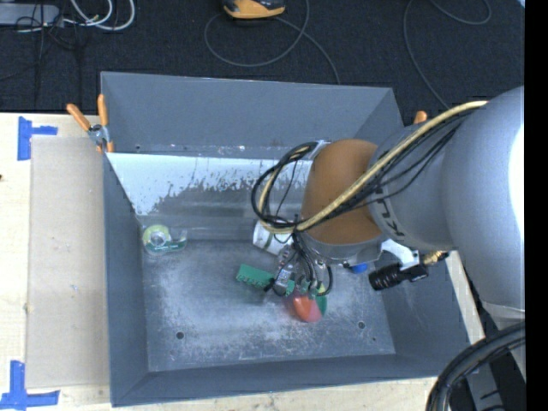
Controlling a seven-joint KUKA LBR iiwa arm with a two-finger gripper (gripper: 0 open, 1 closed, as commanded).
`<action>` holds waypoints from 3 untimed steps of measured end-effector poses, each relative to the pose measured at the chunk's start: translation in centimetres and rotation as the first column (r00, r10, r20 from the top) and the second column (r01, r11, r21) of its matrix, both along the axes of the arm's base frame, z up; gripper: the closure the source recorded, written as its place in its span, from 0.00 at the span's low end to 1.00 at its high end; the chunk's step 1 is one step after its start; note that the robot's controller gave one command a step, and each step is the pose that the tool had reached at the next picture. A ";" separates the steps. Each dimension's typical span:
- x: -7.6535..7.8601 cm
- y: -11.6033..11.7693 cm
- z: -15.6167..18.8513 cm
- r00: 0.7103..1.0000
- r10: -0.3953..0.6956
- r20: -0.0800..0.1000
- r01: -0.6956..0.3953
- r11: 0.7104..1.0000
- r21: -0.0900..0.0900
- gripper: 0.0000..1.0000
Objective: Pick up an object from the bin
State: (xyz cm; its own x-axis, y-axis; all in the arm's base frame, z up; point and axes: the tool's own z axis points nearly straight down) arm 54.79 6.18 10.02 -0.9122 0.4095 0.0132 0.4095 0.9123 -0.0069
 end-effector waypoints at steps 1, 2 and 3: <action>0.0 0.0 1.9 1.000 0.001 -0.001 -0.001 1.000 0.000 1.00; 0.1 0.0 3.6 1.000 0.001 0.005 -0.001 1.000 0.000 1.00; 0.1 0.0 4.2 1.000 0.002 0.003 -0.002 1.000 0.000 1.00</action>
Offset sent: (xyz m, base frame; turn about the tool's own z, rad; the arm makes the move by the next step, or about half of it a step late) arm 0.0001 0.0001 0.0066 0.0000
